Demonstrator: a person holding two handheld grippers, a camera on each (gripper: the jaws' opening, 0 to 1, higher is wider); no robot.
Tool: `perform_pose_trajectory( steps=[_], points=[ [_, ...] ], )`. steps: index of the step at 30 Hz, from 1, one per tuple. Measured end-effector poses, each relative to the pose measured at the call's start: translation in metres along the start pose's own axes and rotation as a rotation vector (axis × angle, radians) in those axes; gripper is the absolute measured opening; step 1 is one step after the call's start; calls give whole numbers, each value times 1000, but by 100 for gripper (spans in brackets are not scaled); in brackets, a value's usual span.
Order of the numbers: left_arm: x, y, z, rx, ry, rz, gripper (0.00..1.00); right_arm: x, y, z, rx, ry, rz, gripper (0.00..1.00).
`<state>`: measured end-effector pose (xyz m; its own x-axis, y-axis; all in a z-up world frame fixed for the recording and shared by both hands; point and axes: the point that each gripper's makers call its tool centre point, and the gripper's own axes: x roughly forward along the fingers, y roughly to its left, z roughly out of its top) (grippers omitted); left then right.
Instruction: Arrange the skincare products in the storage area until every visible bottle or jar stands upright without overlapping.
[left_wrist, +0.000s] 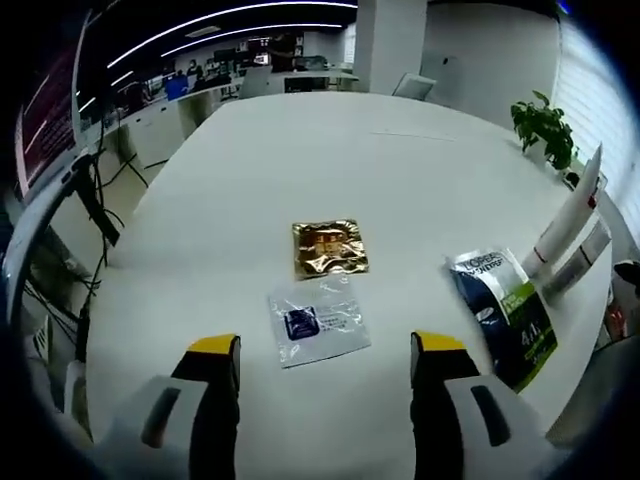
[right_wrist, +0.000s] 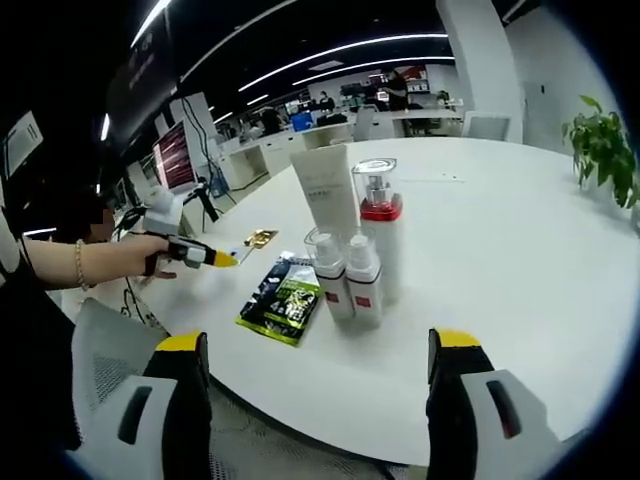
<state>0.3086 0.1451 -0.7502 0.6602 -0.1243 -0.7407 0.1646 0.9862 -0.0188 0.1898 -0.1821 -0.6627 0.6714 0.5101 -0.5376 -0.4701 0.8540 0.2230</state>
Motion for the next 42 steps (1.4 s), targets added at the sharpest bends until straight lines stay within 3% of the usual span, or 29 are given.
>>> perform_pose_trajectory(
  steps=[12,20,33,37,42],
  points=[
    [10,7,3,27,5,39,57,0,-4,-1,9,3,-19,90],
    [22,12,-5,25,27,48,54,0,-7,-1,14,4,-26,89],
    [23,13,0,36,-2,37,55,1,-8,-2,16,2,-31,89],
    [22,8,1,52,-15,22,42,1,-8,-3,14,6,-30,89],
    [17,5,1,58,-24,16,40,2,-7,-3,6,8,-29,89]
  ],
)
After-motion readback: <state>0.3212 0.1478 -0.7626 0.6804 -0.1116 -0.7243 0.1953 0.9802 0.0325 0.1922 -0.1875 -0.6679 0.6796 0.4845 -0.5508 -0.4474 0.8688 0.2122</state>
